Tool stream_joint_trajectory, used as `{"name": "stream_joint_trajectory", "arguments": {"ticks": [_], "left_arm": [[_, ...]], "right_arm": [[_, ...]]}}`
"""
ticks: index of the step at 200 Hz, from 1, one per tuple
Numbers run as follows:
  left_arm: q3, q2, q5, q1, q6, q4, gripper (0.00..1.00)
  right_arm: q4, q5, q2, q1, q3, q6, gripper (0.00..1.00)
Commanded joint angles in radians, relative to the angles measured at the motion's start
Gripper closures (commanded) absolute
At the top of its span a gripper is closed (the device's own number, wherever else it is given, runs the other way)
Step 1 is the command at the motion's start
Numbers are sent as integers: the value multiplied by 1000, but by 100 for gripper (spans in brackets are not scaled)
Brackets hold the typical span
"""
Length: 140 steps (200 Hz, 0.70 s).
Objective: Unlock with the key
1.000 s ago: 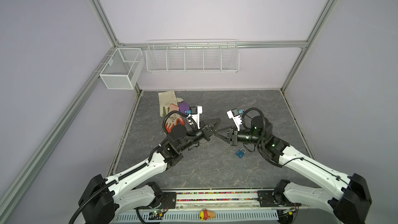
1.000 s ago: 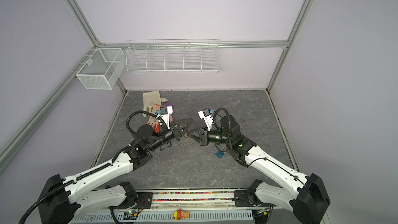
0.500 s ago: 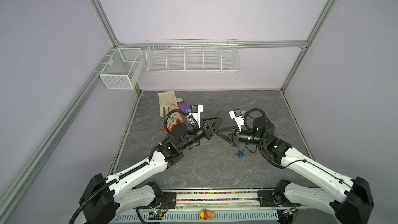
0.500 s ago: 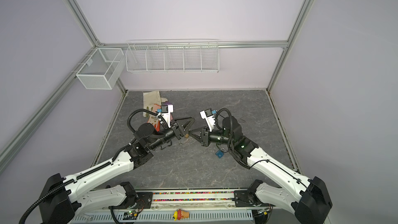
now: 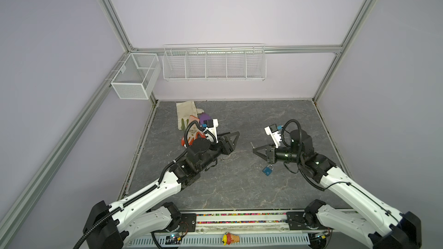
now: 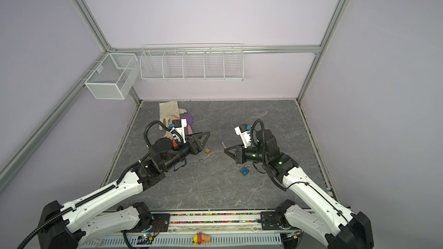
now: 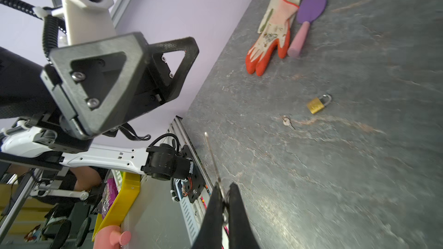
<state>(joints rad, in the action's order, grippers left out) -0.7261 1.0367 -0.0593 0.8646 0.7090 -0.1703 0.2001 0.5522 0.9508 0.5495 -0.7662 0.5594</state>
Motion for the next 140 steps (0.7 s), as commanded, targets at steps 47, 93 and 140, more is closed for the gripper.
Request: {"name": "stream_joint_trajectory", "arguments": {"ticks": [47,93,140], "left_arm": [[-127,171,-79,159,-19,346,32],[-306,394,-74,300,-152,459,32],[-507,621,-85,379,-269,602,31]], "right_arm": [[309,-64,-77,-292,69,-56,94],[313,-21,-61,-424,119,-60,94],[309,-46,-52,-474,145,-91,94]]}}
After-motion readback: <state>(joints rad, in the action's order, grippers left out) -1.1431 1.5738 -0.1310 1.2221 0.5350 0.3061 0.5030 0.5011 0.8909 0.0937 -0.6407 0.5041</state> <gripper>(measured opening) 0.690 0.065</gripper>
